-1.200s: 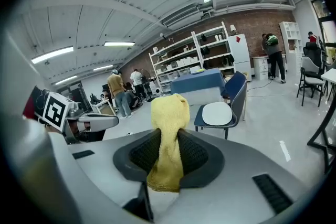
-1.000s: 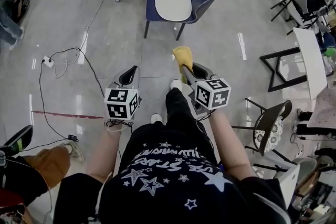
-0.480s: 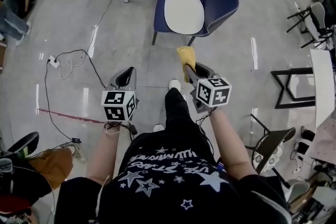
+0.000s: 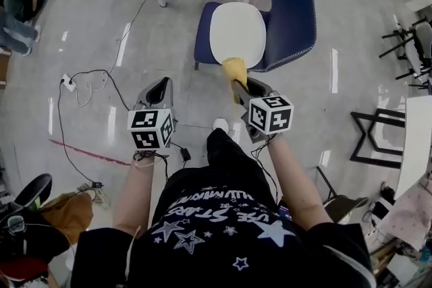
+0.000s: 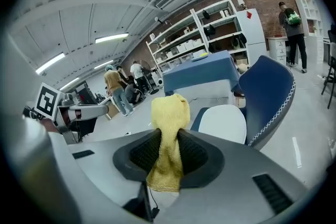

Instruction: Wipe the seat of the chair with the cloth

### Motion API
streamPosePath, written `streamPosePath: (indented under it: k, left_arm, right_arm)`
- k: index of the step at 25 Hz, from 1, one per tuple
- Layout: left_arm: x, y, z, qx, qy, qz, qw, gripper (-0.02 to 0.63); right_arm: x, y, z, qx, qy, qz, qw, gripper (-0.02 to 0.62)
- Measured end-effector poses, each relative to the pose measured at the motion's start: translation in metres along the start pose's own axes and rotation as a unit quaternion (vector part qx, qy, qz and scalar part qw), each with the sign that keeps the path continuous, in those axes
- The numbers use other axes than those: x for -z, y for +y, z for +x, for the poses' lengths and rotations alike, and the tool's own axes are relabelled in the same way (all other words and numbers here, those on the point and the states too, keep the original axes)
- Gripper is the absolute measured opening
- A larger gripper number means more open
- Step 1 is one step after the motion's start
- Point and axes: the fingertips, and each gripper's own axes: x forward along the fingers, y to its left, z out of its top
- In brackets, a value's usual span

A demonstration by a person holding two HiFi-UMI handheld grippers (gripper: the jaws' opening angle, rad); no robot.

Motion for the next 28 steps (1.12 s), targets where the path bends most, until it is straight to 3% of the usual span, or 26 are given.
streamPosePath:
  k: [9,16,28]
  left_arm:
    - [-0.065,0.011,0.061,-0.012,-0.017,0.008,0.9998,0.021]
    - [-0.072,0.007,0.101,0.012,-0.006,0.016,0.9998,0.021]
    - [-0.106,0.041,0.228,0.101,0.025,0.031,0.9941,0.021]
  right_arm:
    - [-0.068,-0.043,0.037,-0.010,-0.006,0.001,1.000,0.101]
    - [-0.083,-0.064,0.056,0.002,-0.006,0.012,1.000,0.102]
    - [-0.125,-0.126,0.129,0.095,0.001,0.056,0.994,0.103]
